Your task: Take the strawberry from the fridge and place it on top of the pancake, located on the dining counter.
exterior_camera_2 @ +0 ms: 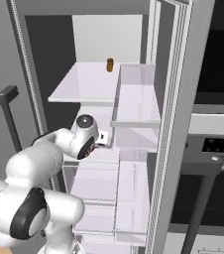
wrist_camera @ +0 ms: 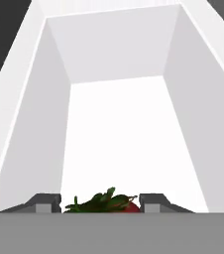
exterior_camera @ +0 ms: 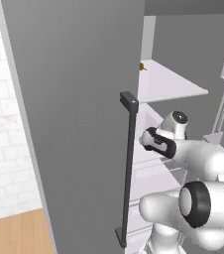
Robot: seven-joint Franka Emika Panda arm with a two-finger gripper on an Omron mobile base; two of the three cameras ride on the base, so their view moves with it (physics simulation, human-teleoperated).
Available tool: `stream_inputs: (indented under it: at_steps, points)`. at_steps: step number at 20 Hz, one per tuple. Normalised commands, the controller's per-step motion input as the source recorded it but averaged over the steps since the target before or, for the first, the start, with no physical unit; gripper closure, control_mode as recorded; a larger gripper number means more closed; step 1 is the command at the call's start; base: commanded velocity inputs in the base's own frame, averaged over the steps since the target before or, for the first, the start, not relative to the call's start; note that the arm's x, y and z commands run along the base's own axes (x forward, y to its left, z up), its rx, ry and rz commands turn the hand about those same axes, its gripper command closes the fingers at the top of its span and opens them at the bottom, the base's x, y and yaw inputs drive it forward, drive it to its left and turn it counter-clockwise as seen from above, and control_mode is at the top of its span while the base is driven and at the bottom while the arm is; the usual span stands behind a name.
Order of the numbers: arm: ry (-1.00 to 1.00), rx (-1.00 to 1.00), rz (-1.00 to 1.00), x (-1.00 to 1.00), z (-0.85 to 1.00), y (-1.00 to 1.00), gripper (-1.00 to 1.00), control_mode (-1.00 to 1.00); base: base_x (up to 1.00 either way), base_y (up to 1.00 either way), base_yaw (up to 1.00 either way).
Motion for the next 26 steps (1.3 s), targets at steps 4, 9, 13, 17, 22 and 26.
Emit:
stream_inputs:
  at_steps: [4,9,13,17,22,26]
  points:
    - [0.03,0.0,0.0,-0.7,0.97,0.24,1.0,-1.0,0.0,0.0,0.0]
    - [0.0,0.0,0.0,-0.9,0.73,0.08,1.0,-1.0,0.0,0.0,0.0]
    - [0.0,0.0,0.0,-0.88,0.61,0.07,1.0,-1.0,0.0,0.0,0.0]
    - [0.0,0.0,0.0,-0.77,0.73,0.04,1.0,-1.0,0.0,0.0,0.0]
    - [0.0,0.0,0.0,-0.64,0.63,0.0,1.0,-1.0,0.0,0.0,0.0]
    - [0.0,0.0,-0.01,-0.6,0.25,0.0,1.0,-1.0,0.0,0.0,0.0]
